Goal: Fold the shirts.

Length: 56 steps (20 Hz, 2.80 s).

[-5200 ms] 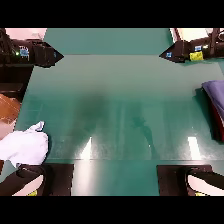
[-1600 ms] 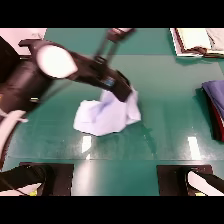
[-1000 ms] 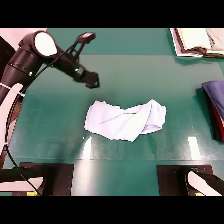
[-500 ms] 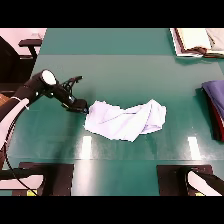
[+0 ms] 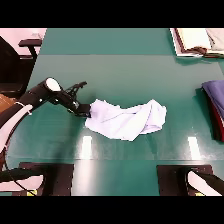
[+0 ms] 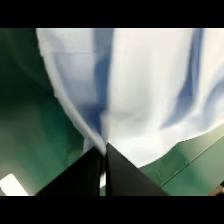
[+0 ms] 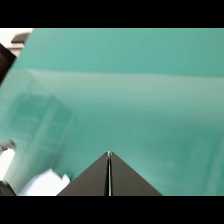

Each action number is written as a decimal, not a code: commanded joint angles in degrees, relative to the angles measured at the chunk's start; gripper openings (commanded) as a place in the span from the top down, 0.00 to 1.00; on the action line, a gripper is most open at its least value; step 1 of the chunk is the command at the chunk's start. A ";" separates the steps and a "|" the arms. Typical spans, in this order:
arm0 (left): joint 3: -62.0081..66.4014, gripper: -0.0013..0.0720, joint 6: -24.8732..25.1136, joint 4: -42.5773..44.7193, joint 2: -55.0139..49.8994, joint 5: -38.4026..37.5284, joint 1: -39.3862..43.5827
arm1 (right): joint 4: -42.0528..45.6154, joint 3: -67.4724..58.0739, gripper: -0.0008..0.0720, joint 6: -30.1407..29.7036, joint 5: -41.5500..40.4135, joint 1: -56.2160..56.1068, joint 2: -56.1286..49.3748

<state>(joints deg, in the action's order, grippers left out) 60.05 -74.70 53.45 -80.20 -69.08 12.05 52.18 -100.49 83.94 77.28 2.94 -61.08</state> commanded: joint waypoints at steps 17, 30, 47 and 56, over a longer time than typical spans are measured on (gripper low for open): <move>10.49 0.95 -0.44 7.45 15.08 -0.39 -7.08 | -0.83 48.48 0.37 -6.56 -14.12 -17.94 -14.84; 10.49 0.95 -0.39 7.45 15.08 0.33 -7.08 | -6.03 32.06 0.48 -11.67 -9.84 -21.77 -33.03; 45.31 0.96 -3.50 8.02 33.42 0.13 -7.08 | -3.93 3.02 0.97 -10.64 -4.42 -9.16 4.83; 51.67 0.96 -6.14 12.98 29.73 -1.90 -7.08 | 3.28 1.60 0.97 1.42 1.46 -2.60 8.09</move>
<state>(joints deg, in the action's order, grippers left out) 111.55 -80.31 62.52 -48.10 -70.26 5.04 50.89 -98.56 79.83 75.48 -0.71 -51.81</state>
